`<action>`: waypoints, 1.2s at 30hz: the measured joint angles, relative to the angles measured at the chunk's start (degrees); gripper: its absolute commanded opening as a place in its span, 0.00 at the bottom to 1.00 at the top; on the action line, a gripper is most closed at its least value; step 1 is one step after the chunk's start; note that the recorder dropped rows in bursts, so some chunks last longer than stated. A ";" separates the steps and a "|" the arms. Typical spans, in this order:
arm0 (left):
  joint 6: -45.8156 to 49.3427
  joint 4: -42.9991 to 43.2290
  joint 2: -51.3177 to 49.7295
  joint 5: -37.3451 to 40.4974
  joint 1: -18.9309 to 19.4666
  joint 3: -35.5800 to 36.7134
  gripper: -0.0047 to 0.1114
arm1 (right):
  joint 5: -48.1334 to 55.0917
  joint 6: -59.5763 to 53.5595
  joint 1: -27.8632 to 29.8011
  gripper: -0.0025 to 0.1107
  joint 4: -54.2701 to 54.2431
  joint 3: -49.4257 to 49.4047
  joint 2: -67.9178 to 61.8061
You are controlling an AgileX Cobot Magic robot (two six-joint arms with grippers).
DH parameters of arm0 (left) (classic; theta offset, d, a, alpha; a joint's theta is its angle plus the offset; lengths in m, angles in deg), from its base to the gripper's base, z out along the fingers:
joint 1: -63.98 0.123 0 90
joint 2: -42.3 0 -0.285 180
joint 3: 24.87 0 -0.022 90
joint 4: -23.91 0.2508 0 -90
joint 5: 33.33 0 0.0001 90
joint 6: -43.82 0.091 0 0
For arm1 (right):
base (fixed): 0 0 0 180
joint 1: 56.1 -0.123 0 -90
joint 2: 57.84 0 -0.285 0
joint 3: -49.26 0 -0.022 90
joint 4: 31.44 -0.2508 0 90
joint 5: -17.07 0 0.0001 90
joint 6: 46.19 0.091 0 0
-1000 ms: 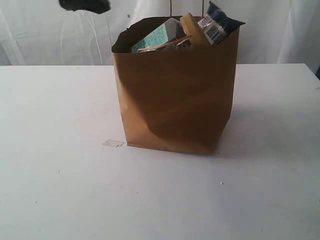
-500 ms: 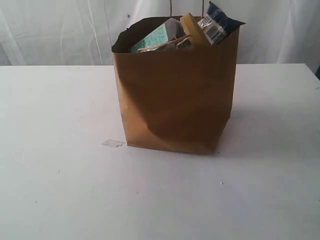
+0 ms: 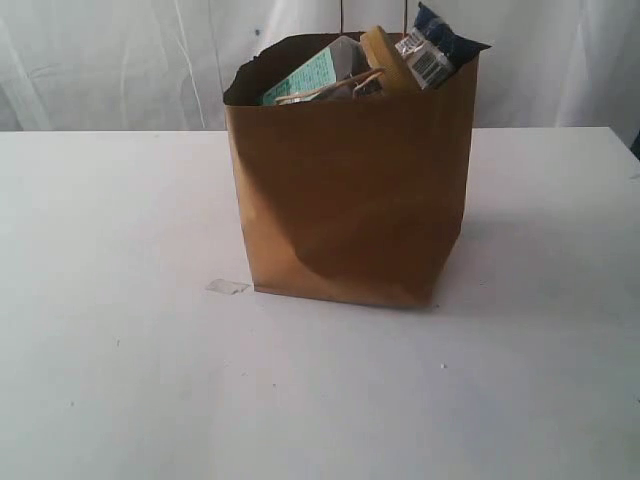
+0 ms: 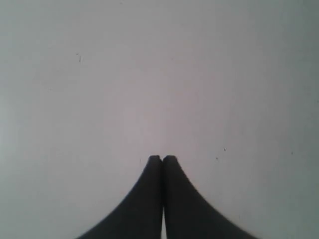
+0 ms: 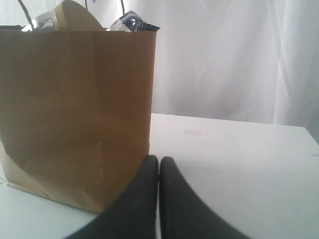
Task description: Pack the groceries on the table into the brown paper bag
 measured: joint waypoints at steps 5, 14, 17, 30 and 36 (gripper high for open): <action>-10.02 1.57 11.91 -23.21 4.29 20.55 0.04 | 0.00 0.00 0.00 0.02 0.00 0.00 0.00; -23.25 -1.10 29.05 -55.24 9.58 49.21 0.04 | 0.00 0.00 0.00 0.02 0.00 0.00 0.00; -21.19 -12.31 29.43 -64.82 10.67 55.18 0.04 | 0.00 0.00 0.00 0.02 0.00 0.00 0.10; -12.59 -20.57 29.33 -72.44 11.18 58.30 0.04 | 0.03 0.11 16.10 0.02 0.00 0.00 7.77; -13.60 -19.83 29.33 -70.33 11.18 58.30 0.04 | 13.25 0.30 16.10 0.02 0.00 0.00 7.77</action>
